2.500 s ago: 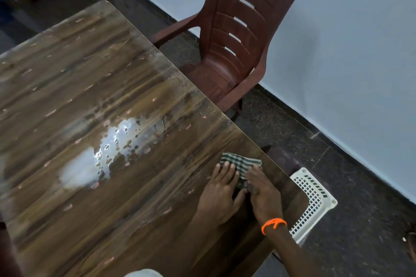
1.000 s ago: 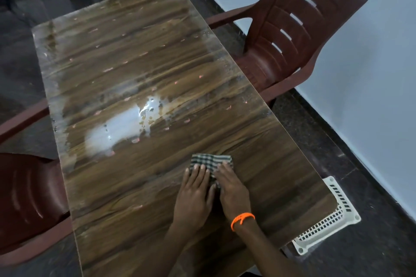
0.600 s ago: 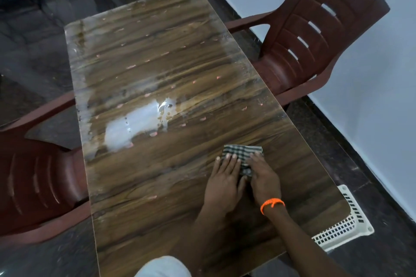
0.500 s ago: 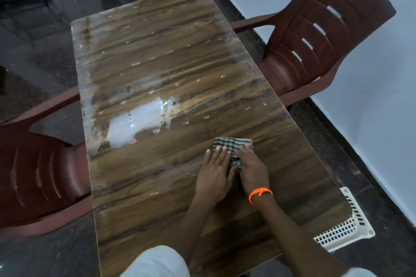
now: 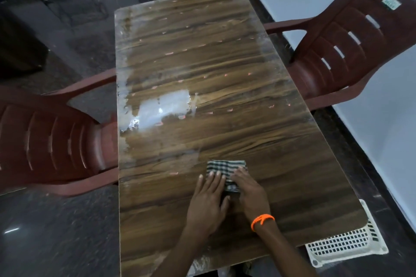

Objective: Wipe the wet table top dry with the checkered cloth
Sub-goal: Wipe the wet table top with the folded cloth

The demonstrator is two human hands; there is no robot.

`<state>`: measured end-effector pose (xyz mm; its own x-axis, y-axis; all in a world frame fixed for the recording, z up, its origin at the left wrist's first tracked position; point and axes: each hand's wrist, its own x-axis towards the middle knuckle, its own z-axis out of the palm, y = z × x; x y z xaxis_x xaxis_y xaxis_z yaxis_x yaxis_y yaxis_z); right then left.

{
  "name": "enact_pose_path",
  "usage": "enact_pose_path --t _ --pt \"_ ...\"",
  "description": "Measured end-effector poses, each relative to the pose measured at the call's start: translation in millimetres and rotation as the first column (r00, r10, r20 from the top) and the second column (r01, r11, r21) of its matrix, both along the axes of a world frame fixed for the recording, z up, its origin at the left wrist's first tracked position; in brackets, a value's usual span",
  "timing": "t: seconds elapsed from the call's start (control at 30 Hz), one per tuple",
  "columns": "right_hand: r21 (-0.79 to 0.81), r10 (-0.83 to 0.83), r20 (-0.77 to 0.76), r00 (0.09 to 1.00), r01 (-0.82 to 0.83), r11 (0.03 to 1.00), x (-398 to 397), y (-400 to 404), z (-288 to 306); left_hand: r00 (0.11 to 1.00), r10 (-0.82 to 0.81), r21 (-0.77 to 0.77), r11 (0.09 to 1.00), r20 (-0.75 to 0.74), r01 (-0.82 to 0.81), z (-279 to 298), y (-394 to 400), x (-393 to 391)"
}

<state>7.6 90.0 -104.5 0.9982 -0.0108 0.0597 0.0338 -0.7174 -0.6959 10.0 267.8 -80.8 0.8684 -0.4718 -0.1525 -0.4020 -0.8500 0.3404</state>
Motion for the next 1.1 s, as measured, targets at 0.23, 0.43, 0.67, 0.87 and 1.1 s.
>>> enact_pose_path --t 0.23,0.43,0.67,0.87,1.1 --pt "0.008 -0.168 0.017 0.986 0.168 0.986 73.1 -0.2 1.4 1.0 0.004 -0.026 1.0 0.027 -0.004 -2.2 -20.5 79.3" --pt "-0.012 -0.029 0.008 1.0 0.029 1.0 96.3 91.8 0.5 0.994 0.092 -0.022 0.996 0.051 -0.091 -12.0 73.5 85.8" --pt "-0.026 0.179 -0.007 0.984 -0.179 0.984 26.4 146.0 9.2 0.998 0.048 0.045 0.998 -0.031 -0.046 -4.7 151.6 14.7" --pt "-0.06 0.069 0.035 0.997 -0.067 0.996 20.9 107.8 11.9 0.999 -0.023 -0.014 1.0 -0.043 0.022 2.2 117.3 15.8" --pt "-0.011 -0.066 0.016 0.998 0.066 0.998 89.7 130.4 -1.3 1.0 -0.012 0.017 1.0 -0.013 0.013 0.0 126.9 79.7"
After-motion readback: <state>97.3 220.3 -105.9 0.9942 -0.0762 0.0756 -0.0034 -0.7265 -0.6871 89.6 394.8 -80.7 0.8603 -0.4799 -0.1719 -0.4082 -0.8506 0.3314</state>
